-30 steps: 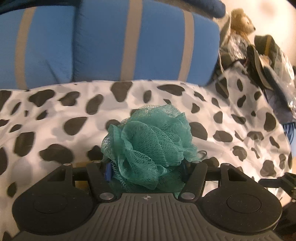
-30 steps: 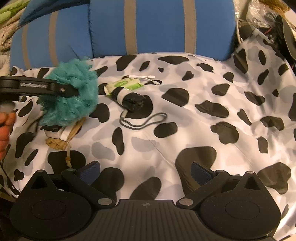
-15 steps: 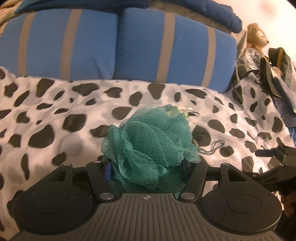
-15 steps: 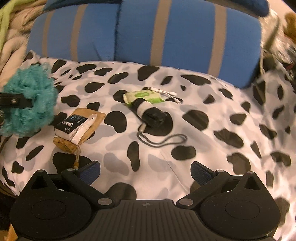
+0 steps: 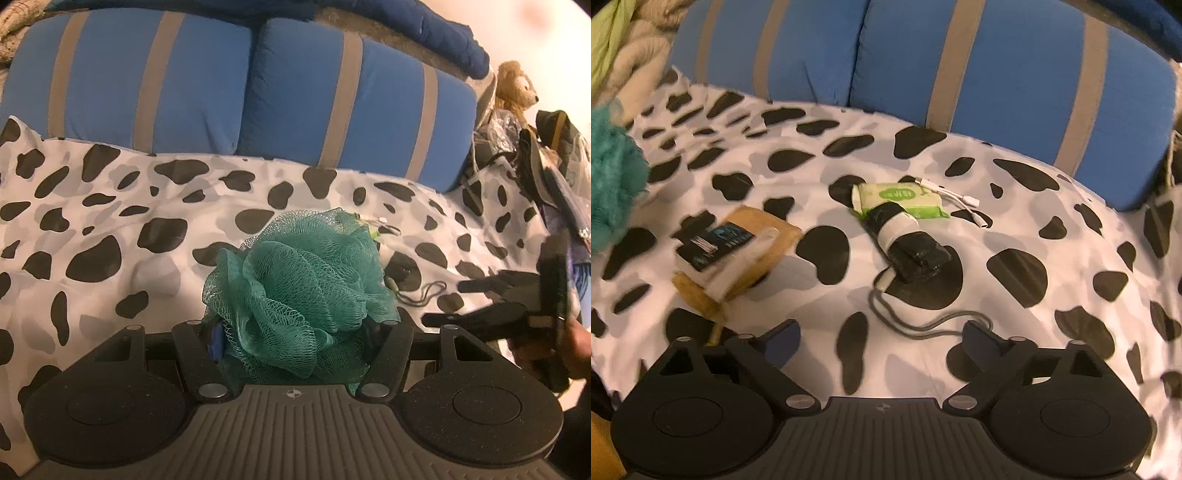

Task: Organize soft objects
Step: 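Lift the pouf with the left gripper and carry it toward the box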

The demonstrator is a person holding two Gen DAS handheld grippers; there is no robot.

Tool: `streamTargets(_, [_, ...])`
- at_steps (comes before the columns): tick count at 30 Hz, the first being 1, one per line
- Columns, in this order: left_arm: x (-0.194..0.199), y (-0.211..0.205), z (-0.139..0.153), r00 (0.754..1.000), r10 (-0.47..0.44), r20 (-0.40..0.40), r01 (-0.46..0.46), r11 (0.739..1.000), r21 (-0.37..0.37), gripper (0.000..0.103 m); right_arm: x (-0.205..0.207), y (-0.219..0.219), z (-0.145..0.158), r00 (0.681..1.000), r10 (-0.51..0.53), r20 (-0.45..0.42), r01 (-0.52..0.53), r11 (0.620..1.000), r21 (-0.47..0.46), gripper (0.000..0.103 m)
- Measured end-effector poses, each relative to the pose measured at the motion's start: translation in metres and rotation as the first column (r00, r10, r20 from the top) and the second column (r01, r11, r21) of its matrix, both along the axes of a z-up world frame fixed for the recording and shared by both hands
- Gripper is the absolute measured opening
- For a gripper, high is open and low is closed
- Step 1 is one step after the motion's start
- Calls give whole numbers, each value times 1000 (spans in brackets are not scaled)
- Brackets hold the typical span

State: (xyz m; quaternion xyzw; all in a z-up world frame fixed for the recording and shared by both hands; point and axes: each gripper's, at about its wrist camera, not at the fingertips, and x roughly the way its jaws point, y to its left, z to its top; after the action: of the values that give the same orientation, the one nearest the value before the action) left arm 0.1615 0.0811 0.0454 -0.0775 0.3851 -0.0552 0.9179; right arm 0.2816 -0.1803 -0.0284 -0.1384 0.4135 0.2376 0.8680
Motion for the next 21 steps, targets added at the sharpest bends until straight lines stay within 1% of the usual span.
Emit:
streamTargets(4, [1, -1, -1, 1000, -17, -5, 17, 1000, 2, 62, 15, 2, -16, 1000, 18, -18, -18, 1000, -14, 76])
streamTargets(6, [2, -1, 0, 1000, -21, -3, 21, 1000, 1, 62, 21, 4, -19, 1000, 13, -13, -14, 1000, -25, 74])
streamTargets(7, [2, 0, 0, 1000, -23, -2, 23, 1000, -1, 62, 24, 4, -21, 1000, 17, -14, -18, 1000, -20, 70])
streamTargets(9, [3, 0, 1, 1000, -25, -3, 25, 1000, -2, 62, 29, 7, -23, 999, 30, -24, -30, 999, -12, 64])
streamTargets(14, [4, 1, 0, 1000, -28, -15, 28, 1000, -10, 62, 40, 18, -34, 996, 77, -46, -78, 997, -27, 54])
streamTargets(15, [4, 2, 0, 999, -29, -14, 29, 999, -13, 62, 42, 19, -37, 996, 80, -50, -82, 996, -36, 49])
streamTargets(18, [5, 3, 0, 1000, -26, -10, 26, 999, -21, 62, 47, 18, -40, 994, 80, -71, -81, 997, -15, 43])
streamTargets(19, [5, 3, 0, 1000, -23, -10, 23, 999, -26, 62, 47, 17, -39, 994, 76, -77, -77, 997, -12, 34])
streamTargets(21, [5, 3, 0, 1000, -15, -11, 15, 999, -39, 62, 47, 17, -39, 994, 73, -85, -74, 997, -14, 20])
